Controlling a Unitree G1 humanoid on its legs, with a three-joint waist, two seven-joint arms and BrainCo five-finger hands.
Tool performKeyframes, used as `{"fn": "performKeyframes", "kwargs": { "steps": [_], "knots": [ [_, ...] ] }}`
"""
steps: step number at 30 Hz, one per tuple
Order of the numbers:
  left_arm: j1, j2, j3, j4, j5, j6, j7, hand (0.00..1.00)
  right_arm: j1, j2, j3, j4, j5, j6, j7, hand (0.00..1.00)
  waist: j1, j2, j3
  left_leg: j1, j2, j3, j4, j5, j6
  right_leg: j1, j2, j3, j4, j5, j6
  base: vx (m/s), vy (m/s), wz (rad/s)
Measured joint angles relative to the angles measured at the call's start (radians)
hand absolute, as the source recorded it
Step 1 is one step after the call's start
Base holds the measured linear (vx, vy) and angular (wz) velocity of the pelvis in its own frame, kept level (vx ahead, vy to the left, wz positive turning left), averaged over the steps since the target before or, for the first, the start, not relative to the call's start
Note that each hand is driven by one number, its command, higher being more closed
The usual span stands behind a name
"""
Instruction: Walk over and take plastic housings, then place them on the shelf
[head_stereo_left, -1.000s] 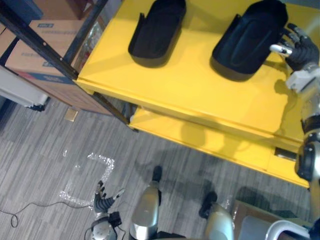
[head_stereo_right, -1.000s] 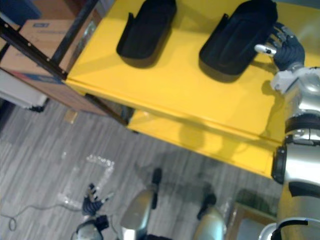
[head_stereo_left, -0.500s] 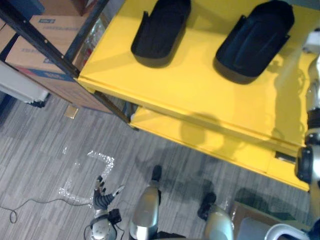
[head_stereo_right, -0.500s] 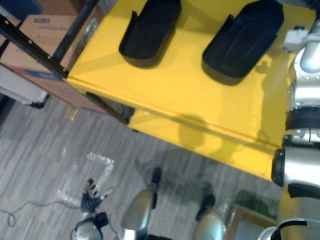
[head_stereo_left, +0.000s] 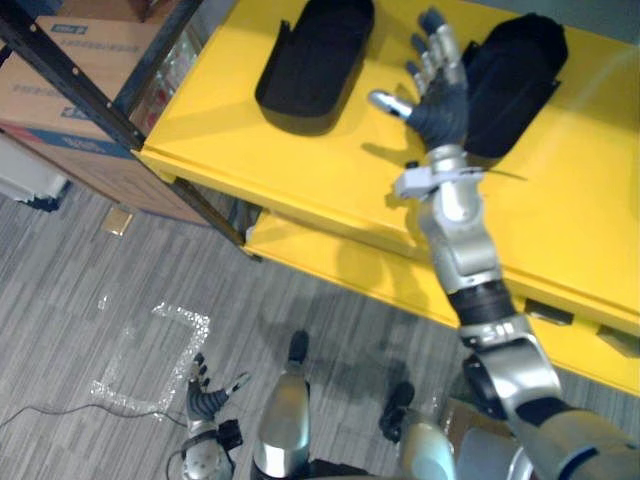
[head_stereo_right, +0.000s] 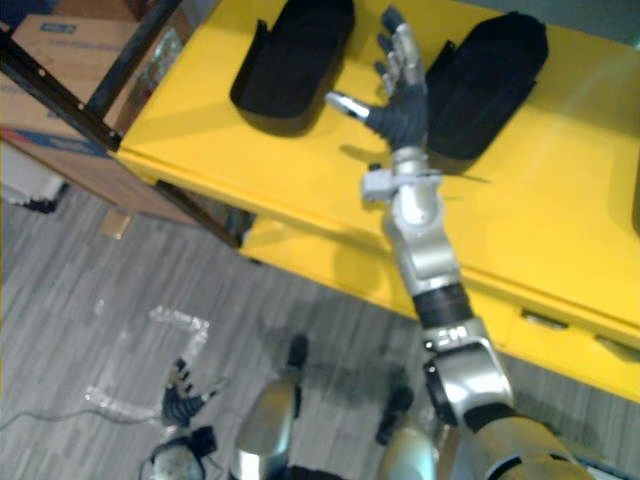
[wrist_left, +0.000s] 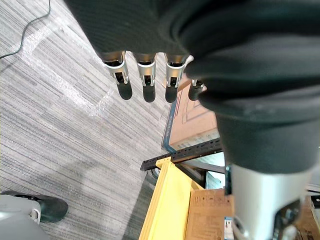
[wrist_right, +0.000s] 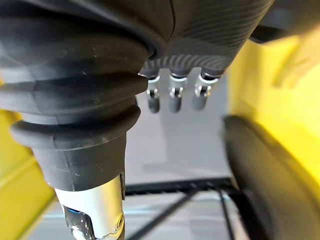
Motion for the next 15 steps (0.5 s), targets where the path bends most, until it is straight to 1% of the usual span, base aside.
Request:
{"fn": "performKeyframes", "kwargs": {
  "steps": [3, 6, 9, 13, 15],
  "knots": [
    [0.0, 0.0, 0.0, 0.0, 0.0, 0.0, 0.002, 0.0, 0.0, 0.013, 0.005, 0.02, 0.004, 0.003, -0.007, 0.0, 0.0, 0.0, 0.0, -0.001, 0.0, 0.0, 0.0, 0.0, 0.0, 0.0, 0.001, 0.0, 0.0, 0.0, 0.0, 0.01, -0.007, 0.0],
    [0.0, 0.0, 0.0, 0.0, 0.0, 0.0, 0.003, 0.0, 0.0, 0.029, 0.005, 0.042, 0.041, 0.004, -0.021, 0.0, 0.0, -0.002, 0.0, 0.0, 0.001, 0.0, -0.002, 0.0, 0.0, 0.0, 0.003, 0.0, -0.001, 0.0, 0.0, 0.0, 0.0, 0.0],
    [0.0, 0.0, 0.0, 0.0, 0.0, 0.0, 0.004, 0.0, 0.006, 0.049, 0.006, 0.064, 0.044, 0.007, -0.025, 0.0, -0.001, -0.012, -0.001, 0.0, 0.002, 0.0, -0.003, 0.0, -0.001, 0.0, 0.005, 0.001, -0.002, 0.001, -0.001, 0.0, 0.0, 0.0],
    [0.0, 0.0, 0.0, 0.0, 0.0, 0.002, 0.004, 0.0, 0.017, 0.063, 0.008, 0.082, 0.047, 0.027, -0.03, 0.0, -0.001, -0.032, -0.001, -0.001, 0.002, -0.001, -0.005, 0.0, -0.001, 0.0, 0.005, 0.0, -0.004, 0.002, 0.0, 0.0, 0.0, 0.0],
    [-0.001, 0.0, 0.0, 0.0, 0.0, 0.002, 0.005, 0.0, 0.023, 0.066, 0.008, 0.082, 0.047, 0.029, -0.047, 0.0, -0.001, -0.035, -0.002, -0.001, 0.001, -0.001, -0.008, 0.0, -0.001, 0.0, 0.005, 0.001, -0.007, 0.003, 0.0, 0.0, 0.0, 0.0]
  ]
}}
